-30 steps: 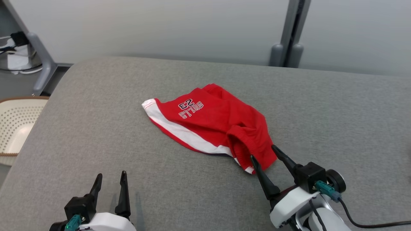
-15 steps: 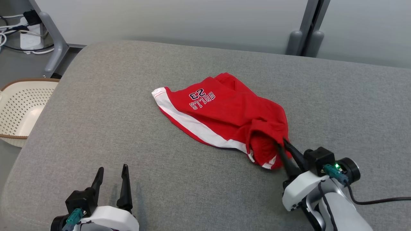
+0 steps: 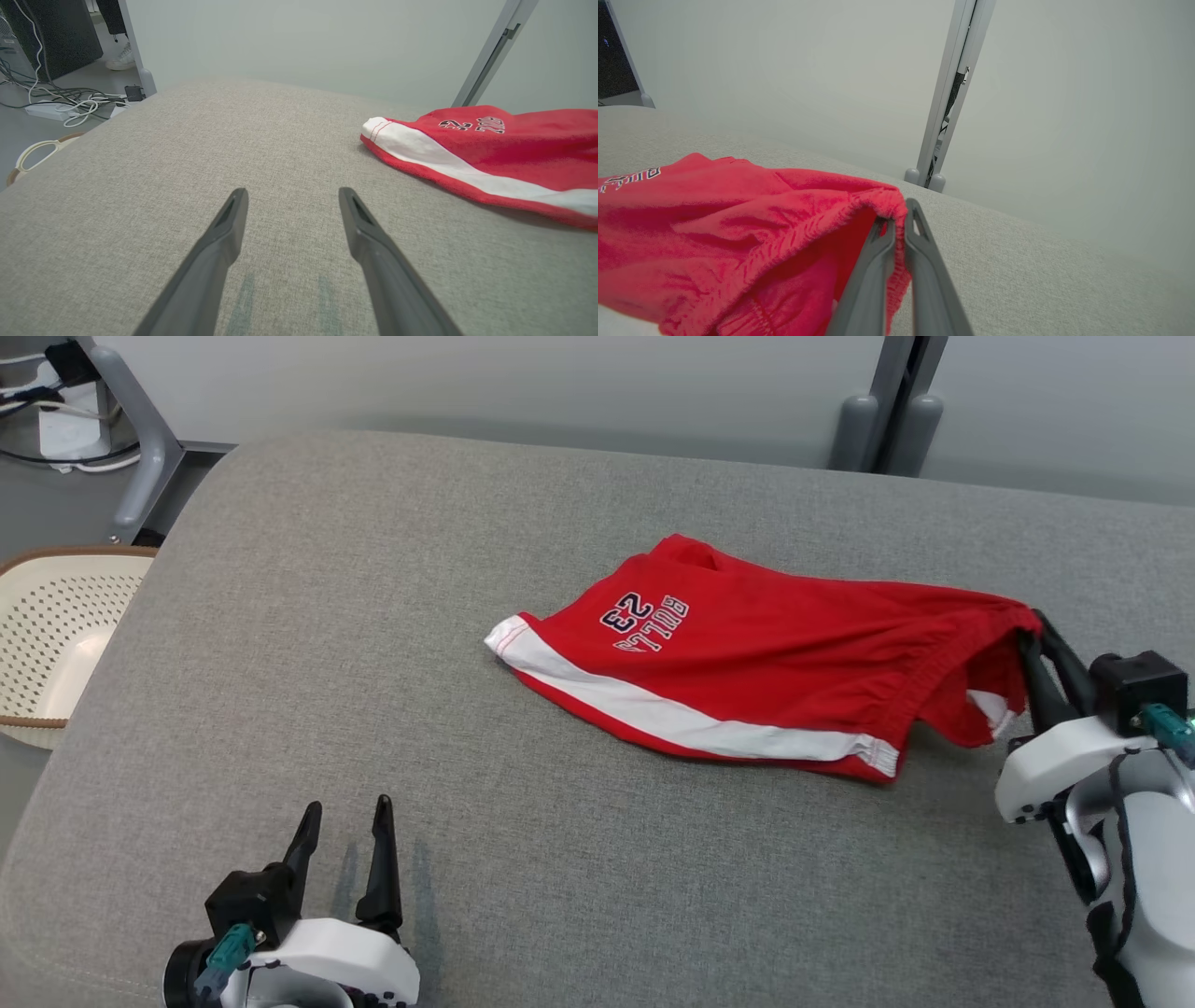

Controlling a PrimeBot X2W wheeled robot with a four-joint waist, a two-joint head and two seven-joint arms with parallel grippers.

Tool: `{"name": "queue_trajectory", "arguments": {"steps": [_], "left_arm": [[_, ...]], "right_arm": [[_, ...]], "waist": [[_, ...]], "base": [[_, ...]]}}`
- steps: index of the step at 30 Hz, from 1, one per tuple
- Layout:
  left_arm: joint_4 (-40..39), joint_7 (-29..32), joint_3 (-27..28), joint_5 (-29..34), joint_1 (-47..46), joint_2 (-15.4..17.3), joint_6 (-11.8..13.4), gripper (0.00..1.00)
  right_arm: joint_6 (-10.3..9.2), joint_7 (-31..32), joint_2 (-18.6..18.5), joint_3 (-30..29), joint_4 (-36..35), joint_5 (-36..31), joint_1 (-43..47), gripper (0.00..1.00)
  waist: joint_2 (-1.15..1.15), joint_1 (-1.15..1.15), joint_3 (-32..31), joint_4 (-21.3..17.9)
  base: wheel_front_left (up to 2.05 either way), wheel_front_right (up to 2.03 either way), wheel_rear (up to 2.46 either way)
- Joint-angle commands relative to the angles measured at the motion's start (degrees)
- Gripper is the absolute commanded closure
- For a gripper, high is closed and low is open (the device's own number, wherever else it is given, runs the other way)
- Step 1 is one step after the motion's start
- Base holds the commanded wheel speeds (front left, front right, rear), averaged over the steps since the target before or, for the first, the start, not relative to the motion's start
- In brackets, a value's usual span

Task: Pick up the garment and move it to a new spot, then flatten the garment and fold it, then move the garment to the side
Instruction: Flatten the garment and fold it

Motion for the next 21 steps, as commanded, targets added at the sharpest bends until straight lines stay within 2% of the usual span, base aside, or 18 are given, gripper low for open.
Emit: {"name": "queue_trajectory", "arguments": {"steps": [1,8,14,15,16,17,18,21], "left_arm": [[0.1,-0.1,-0.1,-0.1,-1.2,0.2,-0.2,0.0],[0.6,-0.1,-1.8,0.2,-3.2,0.2,-1.0,0.0],[0.4,-0.1,-3.3,0.1,-4.8,0.2,-1.1,0.0],[0.4,-0.1,-3.6,0.1,-4.9,0.2,-1.0,0.0],[0.5,-0.1,-3.7,0.0,-4.9,0.2,-0.9,0.0],[0.4,-0.1,-3.9,-0.1,-4.9,0.2,-0.7,0.0],[0.5,-0.1,-4.0,-0.2,-4.8,0.2,-0.6,0.0],[0.6,-0.1,-3.6,-0.3,-4.0,0.2,-0.1,0.0]], "right_arm": [[-0.02,0.0,-1.0,-0.5,1.2,-1.0,-1.5,1.0],[-0.02,0.0,-5.8,-3.0,9.9,-6.7,-7.8,1.0],[-0.02,0.0,-8.4,-5.9,15.1,-10.8,-13.1,1.0],[-0.02,0.0,-8.3,-6.4,15.7,-11.4,-13.9,0.84],[-0.02,0.0,-8.1,-6.8,16.3,-11.8,-14.4,0.57],[-0.02,0.0,-7.9,-7.2,16.9,-12.3,-15.0,0.04],[-0.02,0.0,-7.8,-7.2,18.3,-12.7,-15.2,0.0],[-0.03,0.0,-7.0,-8.1,18.8,-13.3,-16.4,0.0]], "waist": [[0.0,0.0,0.6,0.3],[0.0,0.0,3.5,2.5],[0.0,0.0,5.7,4.4],[0.0,0.0,5.9,4.6],[0.0,0.0,6.0,4.7],[0.0,0.0,6.1,4.8],[0.0,0.0,6.0,4.8],[0.0,0.0,5.3,3.9]], "base": [[0.0,0.0,0.0],[0.0,0.0,0.0],[0.0,0.0,0.0],[0.0,0.0,0.0],[0.0,0.0,0.0],[0.0,0.0,0.0],[0.0,0.0,0.0],[0.0,0.0,0.0]]}}
